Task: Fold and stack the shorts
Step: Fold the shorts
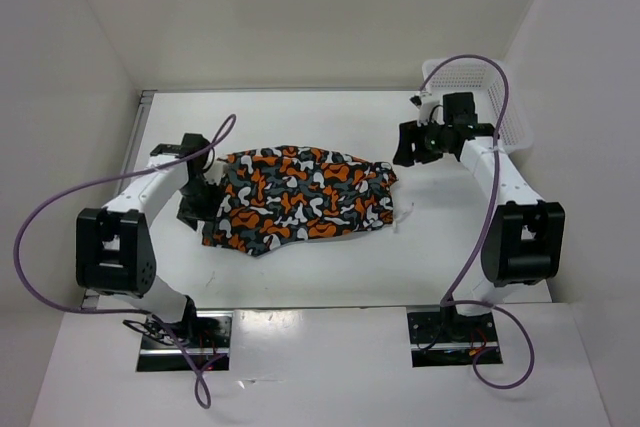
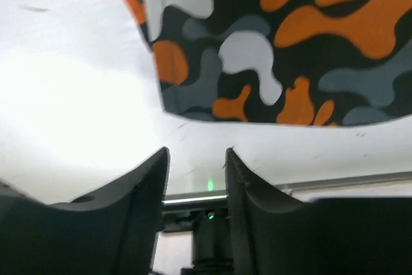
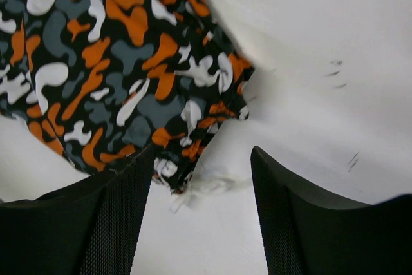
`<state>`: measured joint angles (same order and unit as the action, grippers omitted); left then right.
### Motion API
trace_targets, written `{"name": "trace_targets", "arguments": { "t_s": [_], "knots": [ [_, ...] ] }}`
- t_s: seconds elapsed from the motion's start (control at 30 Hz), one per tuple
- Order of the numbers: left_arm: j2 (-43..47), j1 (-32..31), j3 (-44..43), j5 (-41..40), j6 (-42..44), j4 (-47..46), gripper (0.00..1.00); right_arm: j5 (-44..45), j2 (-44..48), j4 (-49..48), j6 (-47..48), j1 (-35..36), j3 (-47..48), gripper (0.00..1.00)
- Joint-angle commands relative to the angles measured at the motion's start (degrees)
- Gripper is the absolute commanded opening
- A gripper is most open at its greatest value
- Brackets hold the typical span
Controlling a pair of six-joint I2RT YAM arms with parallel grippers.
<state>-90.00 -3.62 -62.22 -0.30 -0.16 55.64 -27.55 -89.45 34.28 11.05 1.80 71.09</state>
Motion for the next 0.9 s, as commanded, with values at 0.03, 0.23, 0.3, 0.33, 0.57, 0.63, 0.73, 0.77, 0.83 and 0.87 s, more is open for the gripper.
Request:
{"name": "trace_targets", "arguments": {
  "t_s": [0.03, 0.23, 0.3, 0.33, 0.57, 0.63, 0.73, 0.77, 0.83, 0.87],
  "knots": [
    [6.4, 0.7, -8.0, -1.9, 0.2, 0.0, 0.59, 3.2, -2.7, -5.4, -2.2, 0.9, 7.0, 0.67],
    [-9.0, 1.2, -24.7, 5.4, 0.2, -6.1, 0.65, 1.9, -8.3, -9.3, -1.7, 2.0, 8.6, 0.67],
    [-16.9, 1.2, -28.9, 8.1, 0.2, -7.5, 0.65, 1.1, -9.8, -9.3, -1.2, 2.0, 8.6, 0.67],
    [-19.2, 1.2, -32.7, 10.0, 0.2, -8.7, 0.65, 1.1, -10.5, -9.3, -0.5, 2.0, 8.6, 0.65],
    [-32.9, 1.2, -42.9, 10.9, 0.2, -12.9, 0.68, -4.5, -13.6, -7.2, 2.9, 2.5, 8.6, 0.64],
    [-34.3, 1.2, -44.4, 10.2, 0.2, -13.5, 0.68, -4.5, -14.3, -7.2, 3.5, 3.0, 8.1, 0.64],
    [-35.9, 0.7, -47.3, 10.2, 0.2, -13.5, 0.68, -3.5, -15.7, -7.2, 4.1, 3.0, 7.1, 0.64],
    [-36.0, 0.7, -47.8, 10.2, 0.2, -13.5, 0.68, -3.5, -16.2, -7.2, 4.1, 3.0, 6.5, 0.64],
    [-36.7, 0.7, -48.4, 10.2, 0.2, -13.5, 0.68, -2.9, -16.7, -6.7, 4.7, 3.0, 5.9, 0.64],
    [-37.4, 0.7, -48.4, 9.5, 0.2, -13.5, 0.68, -2.9, -17.2, -6.7, 5.4, 3.0, 5.9, 0.64]
  ]
}}
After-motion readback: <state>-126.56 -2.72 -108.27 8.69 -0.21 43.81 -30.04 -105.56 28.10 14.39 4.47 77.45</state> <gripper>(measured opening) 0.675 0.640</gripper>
